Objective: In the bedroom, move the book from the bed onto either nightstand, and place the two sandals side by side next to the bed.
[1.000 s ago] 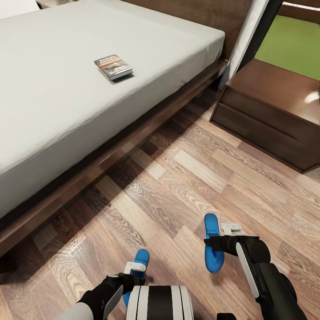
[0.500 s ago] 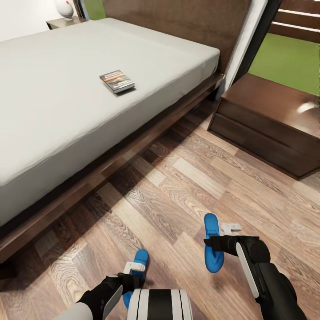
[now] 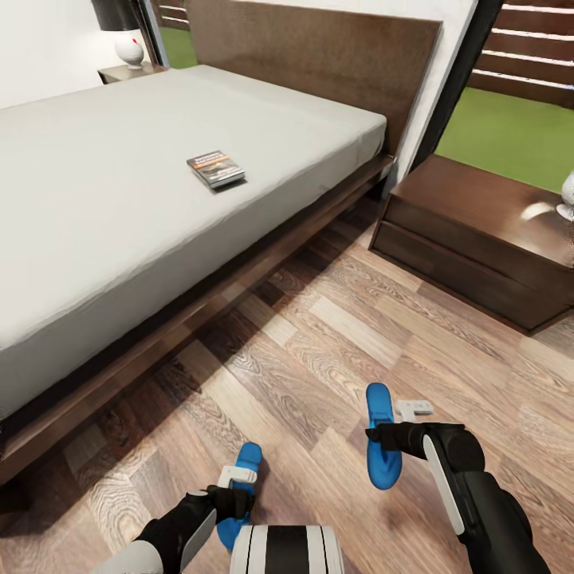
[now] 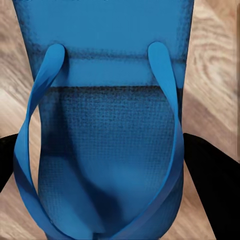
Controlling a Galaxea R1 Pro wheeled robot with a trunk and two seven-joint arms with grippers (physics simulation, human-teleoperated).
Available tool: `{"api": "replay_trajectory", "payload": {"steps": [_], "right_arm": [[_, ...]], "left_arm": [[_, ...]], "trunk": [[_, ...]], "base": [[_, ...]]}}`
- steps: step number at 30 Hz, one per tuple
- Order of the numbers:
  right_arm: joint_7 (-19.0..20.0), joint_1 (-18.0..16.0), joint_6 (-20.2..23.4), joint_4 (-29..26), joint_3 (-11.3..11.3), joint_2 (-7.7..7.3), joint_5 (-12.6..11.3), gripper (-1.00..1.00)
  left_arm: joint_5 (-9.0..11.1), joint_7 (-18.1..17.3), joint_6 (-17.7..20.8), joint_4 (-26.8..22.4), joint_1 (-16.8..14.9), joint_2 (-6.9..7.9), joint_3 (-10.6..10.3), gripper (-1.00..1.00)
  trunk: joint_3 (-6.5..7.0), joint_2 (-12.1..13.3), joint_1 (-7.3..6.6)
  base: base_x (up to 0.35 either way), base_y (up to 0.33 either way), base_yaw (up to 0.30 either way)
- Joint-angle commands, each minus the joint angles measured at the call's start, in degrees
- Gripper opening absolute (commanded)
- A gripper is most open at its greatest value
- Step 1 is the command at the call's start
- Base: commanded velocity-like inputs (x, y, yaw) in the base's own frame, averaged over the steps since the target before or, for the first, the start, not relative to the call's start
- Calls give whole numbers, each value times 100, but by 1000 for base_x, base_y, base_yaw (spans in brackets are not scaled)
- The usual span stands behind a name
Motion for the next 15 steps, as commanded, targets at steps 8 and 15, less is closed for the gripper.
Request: {"api": "replay_trajectory", "payload": {"steps": [8, 15], "right_arm": [[23, -2, 24, -1, -5, -3, 17, -100], [23, -2, 24, 4, -5, -4, 35, -100]], "left_arm": [[51, 330, -100, -11, -56, 59, -37, -100], [-50, 461, -119, -13, -223, 106, -76, -100]], "trunk": [[174, 10, -21], [329, 19, -39]], "base": [[0, 0, 0], [0, 0, 0]]}}
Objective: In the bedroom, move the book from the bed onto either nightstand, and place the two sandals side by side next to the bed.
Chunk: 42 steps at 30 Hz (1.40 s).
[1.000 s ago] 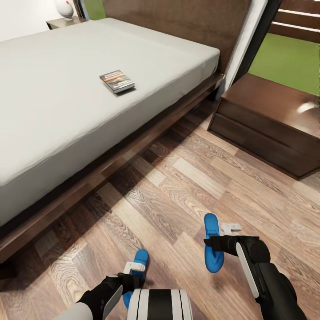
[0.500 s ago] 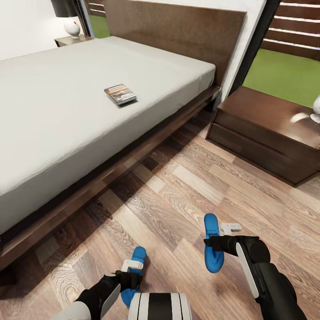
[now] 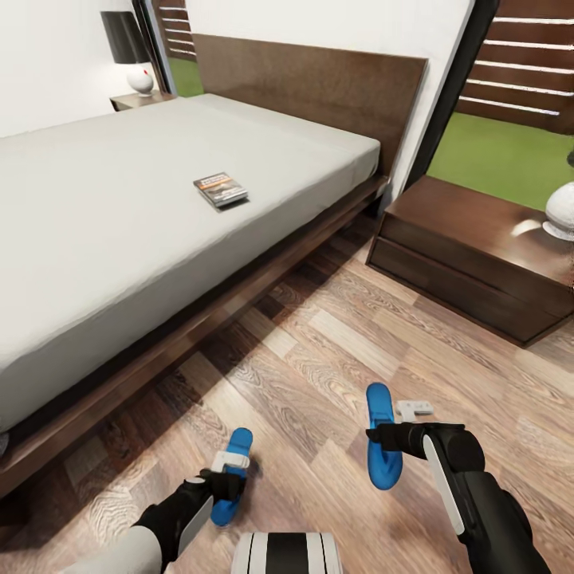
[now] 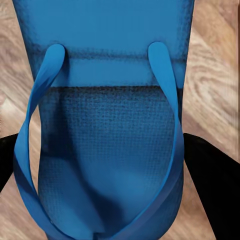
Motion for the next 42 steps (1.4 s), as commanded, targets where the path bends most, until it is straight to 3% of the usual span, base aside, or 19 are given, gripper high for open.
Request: {"api": "replay_trajectory", "payload": {"steps": [1, 7, 30, 41, 42], "right_arm": [[24, -2, 24, -1, -5, 0, 15, -100], [24, -2, 24, 4, -5, 0, 19, -100], [33, -73, 24, 31, 4, -18, 64, -100], [77, 286, -14, 366, -47, -43, -16, -100], [77, 456, -15, 439, -47, -44, -16, -100]], "left_arm": [[-94, 47, 44, -8, -45, -1, -56, -100], [-708, 75, 122, -16, -210, -45, -63, -100], [-657, 5, 163, -5, -276, -6, -71, -100], [-645, 33, 515, -217, 86, 60, -54, -100], [-644, 32, 614, -218, 116, 61, -54, -100]], "trunk": [[19, 0, -3], [152, 8, -19], [151, 9, -19], [151, 9, -19], [151, 9, -19]], "base": [[0, 0, 0], [0, 0, 0], [0, 0, 0], [0, 0, 0], [0, 0, 0]]}}
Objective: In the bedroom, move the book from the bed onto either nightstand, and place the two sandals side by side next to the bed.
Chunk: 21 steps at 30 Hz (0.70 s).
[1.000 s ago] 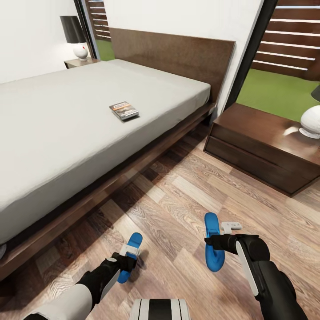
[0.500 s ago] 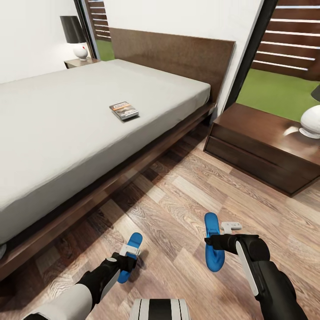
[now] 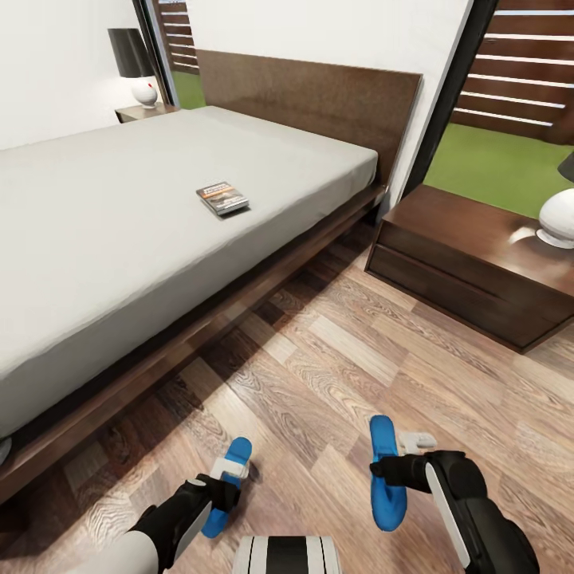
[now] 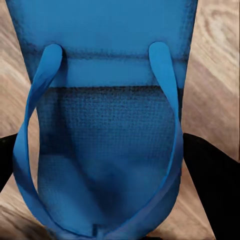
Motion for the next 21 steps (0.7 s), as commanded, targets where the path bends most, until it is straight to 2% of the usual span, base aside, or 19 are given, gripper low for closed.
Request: {"api": "replay_trajectory", "payload": {"steps": [1, 21], "right_arm": [[23, 17, 22, 3, -7, 0, 11, -100], [23, 27, 21, 4, -8, -1, 12, -100]], "left_arm": [[46, 30, 37, -12, 0, 5, -41, -100], [52, 34, 46, -16, 9, 8, -41, -100]], "trunk": [[-3, -2, -2], [-3, -2, -2]], "base": [[0, 0, 0], [0, 0, 0]]}}
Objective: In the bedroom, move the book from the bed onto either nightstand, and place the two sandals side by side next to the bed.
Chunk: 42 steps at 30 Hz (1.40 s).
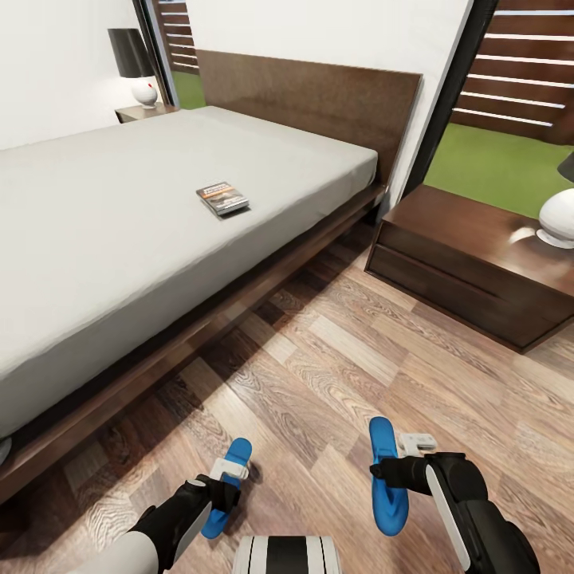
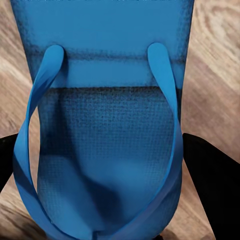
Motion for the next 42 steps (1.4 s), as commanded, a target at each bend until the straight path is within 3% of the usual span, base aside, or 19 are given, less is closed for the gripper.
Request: {"api": "replay_trajectory", "payload": {"steps": [1, 26, 42], "right_arm": [[24, -2, 24, -5, -6, 0, 8, -100], [24, -2, 16, -5, -4, 0, 8, -100], [24, -2, 4, -5, -4, 0, 0, -100]], "left_arm": [[50, 31, 30, -9, -3, 5, -41, -100], [67, 35, 7, -19, -3, 7, -41, -100], [41, 61, 3, -10, -2, 7, -41, -100]], "trunk": [[-4, -2, -1], [-4, -2, -1], [351, 20, -42]], "base": [[0, 0, 0], [-3, 0, 0], [0, 0, 0]]}}
